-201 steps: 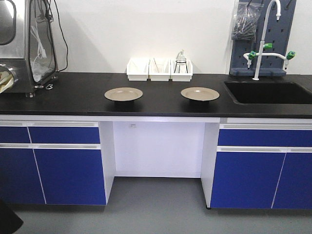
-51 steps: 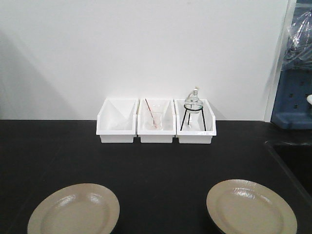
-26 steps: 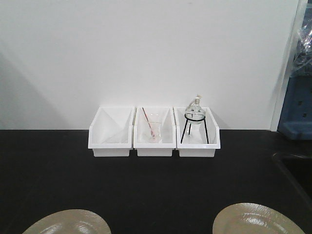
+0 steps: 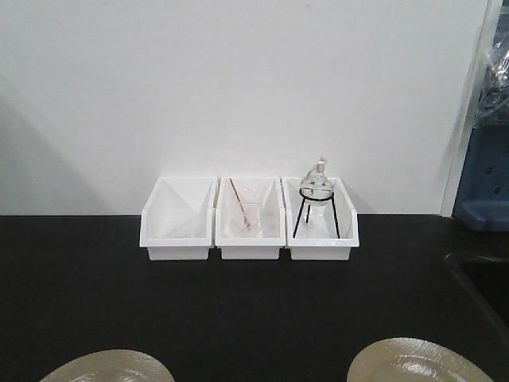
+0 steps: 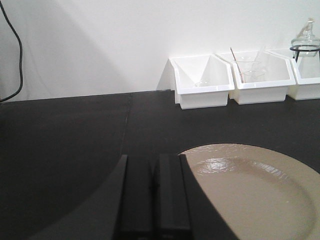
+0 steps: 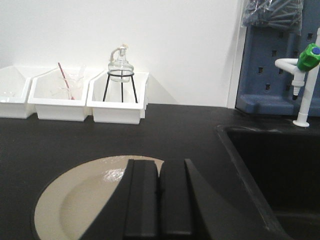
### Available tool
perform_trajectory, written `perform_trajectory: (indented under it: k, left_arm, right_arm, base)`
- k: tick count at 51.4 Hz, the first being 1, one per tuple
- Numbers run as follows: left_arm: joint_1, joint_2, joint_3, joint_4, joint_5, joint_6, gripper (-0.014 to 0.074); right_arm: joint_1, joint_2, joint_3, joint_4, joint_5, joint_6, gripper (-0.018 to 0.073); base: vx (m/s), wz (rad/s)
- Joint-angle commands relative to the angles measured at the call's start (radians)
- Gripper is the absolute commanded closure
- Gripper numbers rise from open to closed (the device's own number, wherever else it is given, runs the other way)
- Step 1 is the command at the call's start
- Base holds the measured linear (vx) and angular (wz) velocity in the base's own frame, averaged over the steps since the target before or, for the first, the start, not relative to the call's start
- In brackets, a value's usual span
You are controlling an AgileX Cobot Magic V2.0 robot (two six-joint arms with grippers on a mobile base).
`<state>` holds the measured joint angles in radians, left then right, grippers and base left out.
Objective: Arrange circular plates on left workspace
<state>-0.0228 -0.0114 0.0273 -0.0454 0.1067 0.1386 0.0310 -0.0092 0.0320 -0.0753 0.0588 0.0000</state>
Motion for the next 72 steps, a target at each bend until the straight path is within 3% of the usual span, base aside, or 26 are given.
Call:
perform_trajectory:
  k: [1, 13, 17, 19, 20, 23, 27, 38, 46, 52, 57, 61, 62, 68, 72]
  left_arm:
    - [-0.003, -0.014, 0.02, 0.0, -0.085, -0.003, 0.0596]
    - [-0.003, -0.014, 0.008, -0.016, -0.183, -0.005, 0.0596]
    - [-0.003, -0.014, 0.008, -0.118, -0.251, -0.095, 0.0596]
    - [-0.003, -0.014, 0.003, -0.176, -0.262, -0.152, 0.0596]
    - [-0.003, -0.014, -0.007, -0.234, -0.251, -0.209, 0.0596]
    - [-0.003, -0.013, -0.03, -0.302, -0.218, -0.274, 0.0596]
    - [-0.003, 0.002, -0.065, -0.327, -0.178, -0.292, 0.0596]
    - [-0.016, 0.226, -0.268, -0.332, 0.068, -0.278, 0.0596]
    - [-0.047, 0.482, -0.406, -0.337, 0.179, -0.248, 0.0596]
    - [-0.066, 0.712, -0.527, -0.42, 0.283, -0.106, 0.0596]
    - [-0.065, 0.873, -0.62, -0.582, 0.351, 0.062, 0.0596]
    - [-0.063, 0.98, -0.686, -0.726, 0.4, 0.183, 0.0596]
    - [-0.061, 1.018, -0.702, -0.76, 0.438, 0.241, 0.0596]
    - [-0.015, 1.167, -0.775, -0.948, 0.555, 0.373, 0.0596]
    - [0.032, 1.259, -0.797, -1.064, 0.626, 0.456, 0.0596]
  right_arm:
    - [0.0, -0.014, 0.019, -0.012, -0.123, -0.007, 0.0564]
    - [0.0, -0.014, 0.016, -0.002, -0.237, 0.0, 0.0564]
    - [0.0, -0.014, 0.013, 0.045, -0.312, 0.068, 0.0564]
    - [0.0, -0.012, -0.003, 0.119, -0.309, 0.164, 0.0564]
    - [0.0, -0.011, -0.011, 0.13, -0.298, 0.197, 0.0564]
    - [0.0, 0.005, -0.053, 0.216, -0.217, 0.313, 0.0564]
    - [0.0, 0.062, -0.113, 0.261, -0.095, 0.404, 0.0564]
    - [0.005, 0.412, -0.339, 0.275, 0.179, 0.375, 0.0564]
    - [0.066, 0.747, -0.544, 0.345, 0.344, 0.171, 0.0564]
    - [0.112, 1.008, -0.719, 0.52, 0.477, -0.077, 0.0564]
    - [0.107, 1.205, -0.861, 0.739, 0.616, -0.325, 0.0564]
    - [0.107, 1.346, -0.966, 0.884, 0.731, -0.457, 0.0564]
    - [0.107, 1.379, -0.981, 0.92, 0.749, -0.486, 0.0564]
    - [0.082, 1.534, -1.089, 1.112, 0.898, -0.61, 0.0564]
    - [0.025, 1.604, -1.109, 1.261, 0.97, -0.697, 0.0564]
  base:
    - [0.0, 0.0]
    - [0.0, 0.0]
    - [0.0, 0.0]
    - [0.0, 0.0]
    - [0.0, 0.0]
    - [0.0, 0.0]
    - [0.0, 0.0]
    - [0.0, 0.0]
    - [0.0, 0.0]
    - [0.0, 0.0]
    - [0.0, 0.0]
    - [0.0, 0.0]
    - [0.0, 0.0]
    - [0.0, 0.0]
    - [0.0, 0.0]
